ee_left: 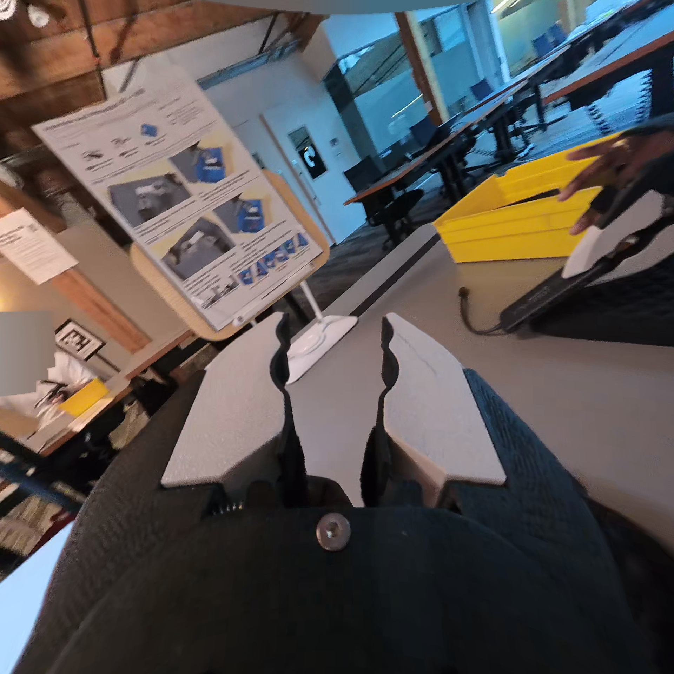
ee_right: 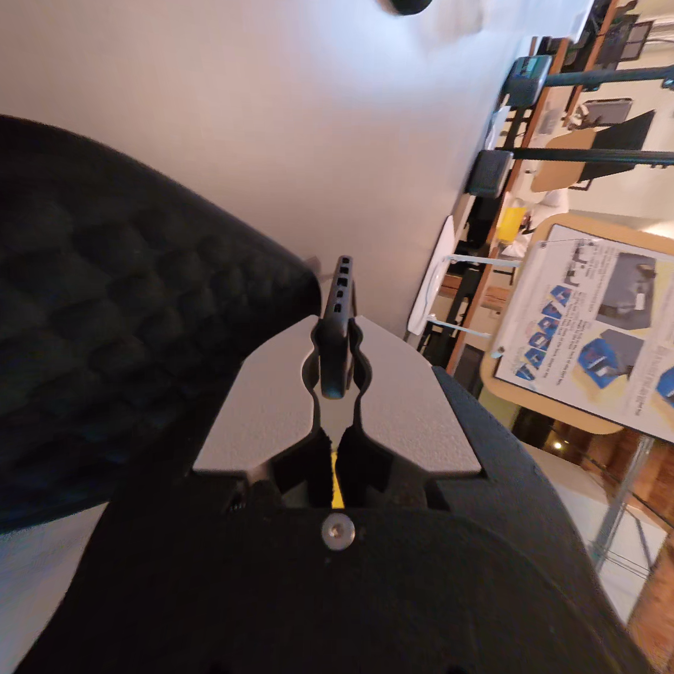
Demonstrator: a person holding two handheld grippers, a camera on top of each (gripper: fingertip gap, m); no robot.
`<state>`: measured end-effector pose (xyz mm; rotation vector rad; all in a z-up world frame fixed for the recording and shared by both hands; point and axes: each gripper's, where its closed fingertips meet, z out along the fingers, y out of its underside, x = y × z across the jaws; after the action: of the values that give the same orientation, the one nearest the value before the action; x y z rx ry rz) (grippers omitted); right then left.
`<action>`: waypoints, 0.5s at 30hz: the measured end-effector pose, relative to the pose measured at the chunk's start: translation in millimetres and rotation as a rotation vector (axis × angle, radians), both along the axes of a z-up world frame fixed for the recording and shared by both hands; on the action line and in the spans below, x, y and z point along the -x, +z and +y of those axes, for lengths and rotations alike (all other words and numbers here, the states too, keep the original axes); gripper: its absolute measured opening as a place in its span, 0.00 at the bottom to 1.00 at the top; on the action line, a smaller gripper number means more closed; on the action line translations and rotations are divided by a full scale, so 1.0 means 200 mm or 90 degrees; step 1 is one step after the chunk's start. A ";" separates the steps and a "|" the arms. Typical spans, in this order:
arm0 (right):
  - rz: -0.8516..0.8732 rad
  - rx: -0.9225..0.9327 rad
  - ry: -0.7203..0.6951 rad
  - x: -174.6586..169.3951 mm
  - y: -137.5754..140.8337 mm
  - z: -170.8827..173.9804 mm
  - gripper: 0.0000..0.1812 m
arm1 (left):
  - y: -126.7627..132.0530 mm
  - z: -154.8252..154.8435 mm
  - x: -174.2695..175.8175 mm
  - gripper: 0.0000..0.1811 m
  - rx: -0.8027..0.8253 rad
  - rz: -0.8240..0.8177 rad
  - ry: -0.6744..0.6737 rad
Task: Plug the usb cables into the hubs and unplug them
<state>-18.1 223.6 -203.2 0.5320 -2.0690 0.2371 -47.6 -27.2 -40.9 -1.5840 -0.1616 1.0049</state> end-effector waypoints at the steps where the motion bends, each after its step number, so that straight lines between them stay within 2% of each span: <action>1: -0.012 -0.001 -0.004 -0.01 -0.02 0.01 0.08 | 0.01 -0.06 0.00 0.27 -0.004 -0.008 0.016; 5: -0.100 -0.010 -0.035 -0.05 -0.12 0.06 0.14 | 0.00 -0.26 0.00 0.27 -0.011 -0.067 0.044; 9: -0.180 0.004 -0.064 -0.09 -0.13 0.08 0.17 | -0.07 -0.49 0.02 0.27 0.031 -0.139 0.116; 11: -0.240 0.008 -0.089 -0.12 -0.13 0.10 0.18 | -0.12 -0.59 0.02 0.27 0.064 -0.185 0.136; 15: -0.322 0.088 -0.115 -0.19 -0.03 0.09 0.29 | -0.27 -0.77 0.03 0.23 0.140 -0.285 0.153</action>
<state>19.2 242.1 -209.2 0.2091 -2.5490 0.4391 -53.0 -181.2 -94.6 -2.0121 -0.5768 0.8552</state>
